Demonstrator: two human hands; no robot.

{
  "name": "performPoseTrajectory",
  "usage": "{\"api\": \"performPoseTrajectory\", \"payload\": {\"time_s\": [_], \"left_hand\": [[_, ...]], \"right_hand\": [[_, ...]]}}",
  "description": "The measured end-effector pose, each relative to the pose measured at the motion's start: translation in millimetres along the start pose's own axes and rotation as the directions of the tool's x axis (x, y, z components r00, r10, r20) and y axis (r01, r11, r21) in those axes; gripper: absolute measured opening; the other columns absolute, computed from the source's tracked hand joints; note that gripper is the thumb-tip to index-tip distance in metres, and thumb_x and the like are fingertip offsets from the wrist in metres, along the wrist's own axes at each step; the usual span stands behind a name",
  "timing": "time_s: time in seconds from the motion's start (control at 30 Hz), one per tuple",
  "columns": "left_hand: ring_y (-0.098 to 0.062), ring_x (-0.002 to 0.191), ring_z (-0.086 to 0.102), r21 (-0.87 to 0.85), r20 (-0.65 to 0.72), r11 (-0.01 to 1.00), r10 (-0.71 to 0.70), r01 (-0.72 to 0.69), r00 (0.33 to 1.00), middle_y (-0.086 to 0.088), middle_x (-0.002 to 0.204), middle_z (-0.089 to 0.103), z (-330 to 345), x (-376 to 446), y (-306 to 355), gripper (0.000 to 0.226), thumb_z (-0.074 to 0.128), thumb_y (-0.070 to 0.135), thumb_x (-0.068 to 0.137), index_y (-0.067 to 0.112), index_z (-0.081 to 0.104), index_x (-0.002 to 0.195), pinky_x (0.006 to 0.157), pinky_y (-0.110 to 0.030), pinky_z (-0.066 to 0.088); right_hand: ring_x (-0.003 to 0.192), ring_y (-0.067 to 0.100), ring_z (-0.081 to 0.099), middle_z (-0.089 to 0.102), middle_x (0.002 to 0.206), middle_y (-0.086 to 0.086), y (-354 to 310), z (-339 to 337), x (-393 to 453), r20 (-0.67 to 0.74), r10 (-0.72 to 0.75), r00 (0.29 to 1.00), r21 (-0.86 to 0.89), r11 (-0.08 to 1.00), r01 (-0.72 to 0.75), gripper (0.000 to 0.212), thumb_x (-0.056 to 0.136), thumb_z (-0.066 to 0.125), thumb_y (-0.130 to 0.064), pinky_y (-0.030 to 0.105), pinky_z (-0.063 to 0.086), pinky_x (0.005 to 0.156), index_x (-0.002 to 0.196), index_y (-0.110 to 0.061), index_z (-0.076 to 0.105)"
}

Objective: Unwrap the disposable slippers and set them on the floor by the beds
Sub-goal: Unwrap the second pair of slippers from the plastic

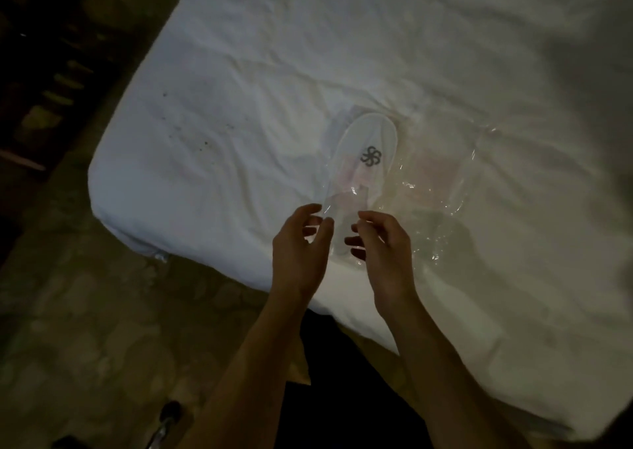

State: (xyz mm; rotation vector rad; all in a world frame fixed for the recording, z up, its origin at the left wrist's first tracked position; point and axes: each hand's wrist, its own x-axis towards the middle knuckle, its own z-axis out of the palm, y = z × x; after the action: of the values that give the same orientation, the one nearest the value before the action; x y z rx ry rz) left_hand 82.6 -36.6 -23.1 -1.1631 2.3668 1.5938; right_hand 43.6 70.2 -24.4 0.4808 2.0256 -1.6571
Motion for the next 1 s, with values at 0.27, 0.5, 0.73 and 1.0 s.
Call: {"api": "performPoseTrajectory", "payload": {"time_s": [0.27,0.5,0.73,1.0], "left_hand": [[-0.018,0.122,0.053,0.034,0.091,0.992,-0.125,0.123,0.988,0.0,0.14,0.053,13,46,-17,0.056,0.061,0.04,0.091,0.022,0.045,0.142,0.097,-0.03,0.045],[-0.026,0.108,0.065,-0.041,0.269,0.964,-0.243,0.263,0.932,-0.006,0.119,0.067,22,89,-22,0.054,0.059,0.04,0.08,0.014,0.057,0.128,0.094,-0.042,0.054],[-0.023,0.09,0.069,0.061,0.426,0.985,-0.169,0.159,0.889,-0.011,0.1,0.074,12,102,-14,0.029,0.06,0.029,0.085,0.009,0.069,0.105,0.083,-0.035,0.056],[-0.007,0.084,0.062,0.034,0.315,0.992,0.101,-0.118,0.944,0.005,0.097,0.067,-21,99,16,0.019,0.056,0.019,0.096,0.013,0.066,0.111,0.069,-0.005,0.043]], "right_hand": [[0.103,0.013,0.058,0.058,0.12,-0.003,21,22,28,-0.06,0.095,0.994,-0.146,0.984,-0.103,0.041,0.092,0.057,-0.023,0.021,0.049,0.079,0.132,-0.02,0.051],[0.115,0.022,0.053,0.05,0.13,0.006,29,46,44,-0.125,0.064,0.99,-0.306,0.947,-0.1,0.054,0.086,0.058,-0.025,0.04,0.049,0.097,0.138,-0.021,0.046],[0.123,0.03,0.047,0.05,0.134,0.01,18,67,43,-0.183,0.07,0.981,-0.361,0.923,-0.133,0.044,0.095,0.047,-0.033,0.046,0.039,0.105,0.136,-0.016,0.049],[0.092,0.022,0.068,0.07,0.098,0.009,-29,106,31,-0.255,0.064,0.965,-0.01,0.998,-0.069,0.027,0.098,0.046,-0.039,0.038,0.056,0.085,0.1,-0.018,0.062]]}}
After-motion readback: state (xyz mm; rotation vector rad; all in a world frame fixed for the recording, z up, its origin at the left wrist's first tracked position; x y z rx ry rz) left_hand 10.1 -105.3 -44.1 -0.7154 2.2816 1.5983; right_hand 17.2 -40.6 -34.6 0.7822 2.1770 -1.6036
